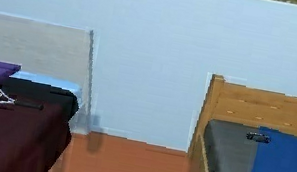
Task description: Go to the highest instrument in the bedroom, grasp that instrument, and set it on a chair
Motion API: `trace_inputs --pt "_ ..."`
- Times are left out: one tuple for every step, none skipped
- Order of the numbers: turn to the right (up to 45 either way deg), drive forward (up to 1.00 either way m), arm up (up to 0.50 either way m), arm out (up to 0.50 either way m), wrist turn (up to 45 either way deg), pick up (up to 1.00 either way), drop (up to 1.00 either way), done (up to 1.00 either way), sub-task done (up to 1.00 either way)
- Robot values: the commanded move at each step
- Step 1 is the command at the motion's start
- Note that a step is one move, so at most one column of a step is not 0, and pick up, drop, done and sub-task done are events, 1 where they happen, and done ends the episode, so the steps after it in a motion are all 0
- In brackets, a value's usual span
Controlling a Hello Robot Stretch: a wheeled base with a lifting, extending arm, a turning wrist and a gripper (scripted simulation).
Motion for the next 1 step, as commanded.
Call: trace_inputs --pt "0.0 0.35 0.00 0.00 0.0 0.00 0.00 0.00 0.00"
